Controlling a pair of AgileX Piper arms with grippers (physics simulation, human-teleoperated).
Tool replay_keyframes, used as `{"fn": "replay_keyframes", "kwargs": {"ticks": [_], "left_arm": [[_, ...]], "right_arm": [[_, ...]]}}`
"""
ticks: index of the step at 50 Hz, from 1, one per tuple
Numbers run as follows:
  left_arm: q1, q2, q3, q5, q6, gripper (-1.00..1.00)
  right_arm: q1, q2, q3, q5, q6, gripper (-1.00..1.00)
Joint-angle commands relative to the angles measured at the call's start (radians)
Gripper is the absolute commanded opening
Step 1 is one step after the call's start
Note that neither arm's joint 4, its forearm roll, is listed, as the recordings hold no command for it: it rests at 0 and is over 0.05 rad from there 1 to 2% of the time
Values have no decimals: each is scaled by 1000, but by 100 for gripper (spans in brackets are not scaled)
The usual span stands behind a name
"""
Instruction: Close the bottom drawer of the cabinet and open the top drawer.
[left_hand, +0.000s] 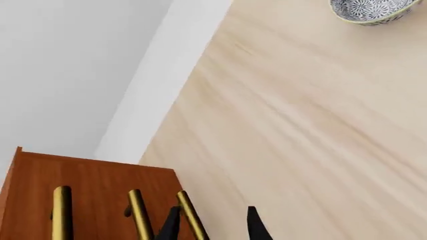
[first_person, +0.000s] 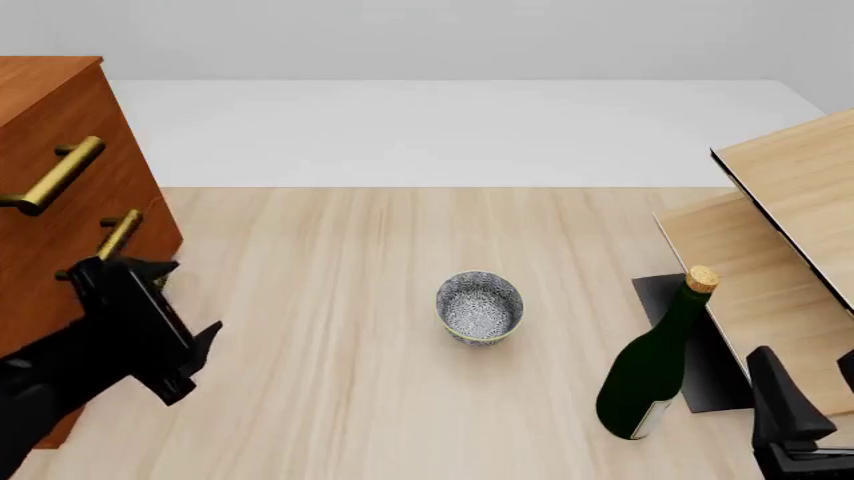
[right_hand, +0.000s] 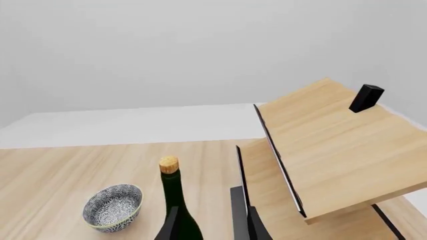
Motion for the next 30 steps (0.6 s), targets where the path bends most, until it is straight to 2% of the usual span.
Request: {"fn": "replay_keyframes", "kwargs": {"ticks": [1,2,3,5,6,7,15,30], "left_arm": [[48,-50,44,-61,164,100],[53,-53,39,-58,168,100],[64,-64,55,-80,208,100],[69,-66,42,-72,213,100],[108,-55,27,-46,215,100],[98,-56,7,-39,199,100],[99,-45,-19,-45,255,100],[121,-53,-77,-48,318,100]], "right_arm": [[1,-1,2,-1,0,100],[2,-1,2,-1,1,100],[2,-1,2,0,1,100],[1,-1,2,-1,1,100],[1,-1,2,-1,1,100],[1,-1,2,-1,2,100],[0,-1,1,0,2,100],[-1,-2,-1,2,2,100]]}}
